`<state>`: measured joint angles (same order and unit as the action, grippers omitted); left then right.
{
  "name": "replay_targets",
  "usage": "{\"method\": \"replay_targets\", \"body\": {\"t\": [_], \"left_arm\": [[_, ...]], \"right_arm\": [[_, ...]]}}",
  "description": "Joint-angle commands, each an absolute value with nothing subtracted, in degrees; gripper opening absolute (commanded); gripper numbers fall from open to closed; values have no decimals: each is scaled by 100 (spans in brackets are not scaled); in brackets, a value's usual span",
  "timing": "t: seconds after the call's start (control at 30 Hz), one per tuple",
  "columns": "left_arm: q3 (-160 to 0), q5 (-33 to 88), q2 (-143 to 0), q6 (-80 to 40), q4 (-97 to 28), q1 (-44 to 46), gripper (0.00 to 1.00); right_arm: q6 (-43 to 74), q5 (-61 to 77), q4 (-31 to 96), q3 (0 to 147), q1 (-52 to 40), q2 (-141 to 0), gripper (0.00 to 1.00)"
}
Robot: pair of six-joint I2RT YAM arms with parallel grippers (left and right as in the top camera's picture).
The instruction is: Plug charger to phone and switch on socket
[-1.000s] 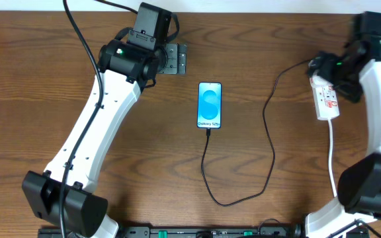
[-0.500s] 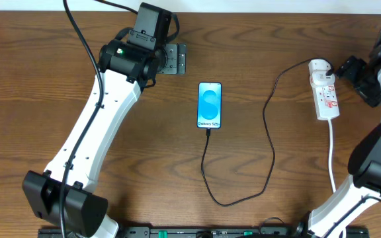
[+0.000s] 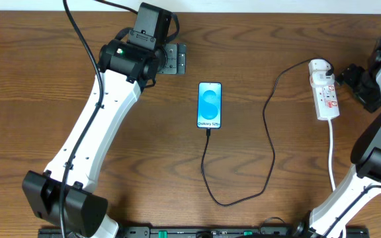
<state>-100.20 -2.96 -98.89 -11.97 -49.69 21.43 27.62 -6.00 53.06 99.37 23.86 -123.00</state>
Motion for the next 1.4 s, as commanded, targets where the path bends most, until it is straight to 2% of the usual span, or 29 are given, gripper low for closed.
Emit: {"method": "replay_targets", "body": {"t": [0.0,1.37], "left_arm": [[-9996,-370,-9924,-1184,-4989,2119,91],[-9996,-370,-9924,-1184,-4989,2119,91]], "right_arm": [[2823,-585,5227,9968,2484,-12433,99],[2823,792,4486,9137,2488,-12645,99]]}}
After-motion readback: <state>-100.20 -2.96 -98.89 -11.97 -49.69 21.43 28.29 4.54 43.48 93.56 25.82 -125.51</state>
